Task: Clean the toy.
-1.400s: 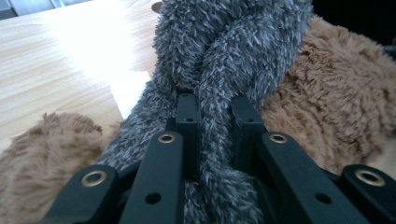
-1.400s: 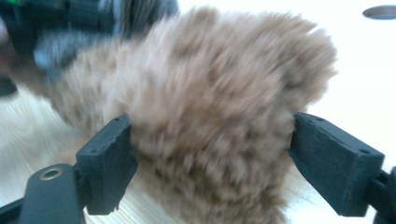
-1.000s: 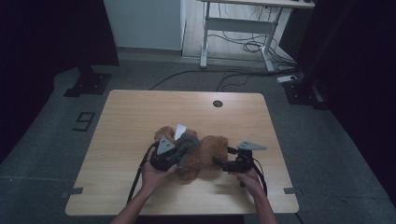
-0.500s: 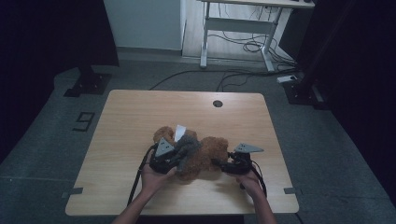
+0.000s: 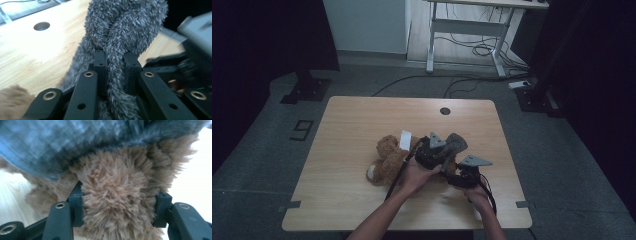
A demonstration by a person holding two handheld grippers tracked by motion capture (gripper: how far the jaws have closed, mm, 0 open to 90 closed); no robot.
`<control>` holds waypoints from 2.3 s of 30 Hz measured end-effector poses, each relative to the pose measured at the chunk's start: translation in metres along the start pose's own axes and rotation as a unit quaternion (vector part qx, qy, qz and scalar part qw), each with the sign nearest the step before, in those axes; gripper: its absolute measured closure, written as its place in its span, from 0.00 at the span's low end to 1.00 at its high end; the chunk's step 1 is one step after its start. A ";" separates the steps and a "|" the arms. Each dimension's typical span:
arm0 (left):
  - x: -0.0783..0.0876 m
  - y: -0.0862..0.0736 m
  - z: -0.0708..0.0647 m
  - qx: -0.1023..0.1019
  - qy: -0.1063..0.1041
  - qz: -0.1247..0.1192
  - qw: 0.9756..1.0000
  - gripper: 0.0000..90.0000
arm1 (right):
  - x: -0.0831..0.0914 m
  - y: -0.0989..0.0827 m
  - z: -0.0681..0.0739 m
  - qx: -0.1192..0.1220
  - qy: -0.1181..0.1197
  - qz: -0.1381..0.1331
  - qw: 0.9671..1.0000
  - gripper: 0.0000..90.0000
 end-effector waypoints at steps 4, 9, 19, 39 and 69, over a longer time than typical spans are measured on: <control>0.006 -0.007 0.009 0.013 -0.001 -0.006 1.000 0.85 | -0.001 -0.002 -0.004 -0.007 0.005 -0.005 1.000 0.49; 0.040 -0.033 0.051 0.017 0.061 0.028 0.998 0.85 | -0.002 -0.001 -0.004 -0.016 0.002 -0.006 1.000 0.49; 0.104 -0.092 0.119 0.088 0.123 0.029 0.988 0.85 | -0.002 -0.001 -0.004 -0.022 0.003 -0.007 1.000 0.49; 0.103 -0.044 0.083 0.039 0.082 -0.004 0.996 0.85 | -0.003 -0.001 -0.006 -0.032 0.004 -0.012 0.999 0.49; 0.085 -0.053 0.081 0.036 0.088 0.032 0.995 0.84 | -0.003 -0.003 -0.007 -0.031 0.002 -0.016 0.999 0.49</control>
Point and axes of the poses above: each handheld gripper's, and its own axes: x roughly backward along the jaws, y roughly out of its top, z roughly to its left, the point moved 4 cm from there along -x, roughly forward along the jaws, and after that the axes turned 6 degrees about -x, right-handed, at the moved point
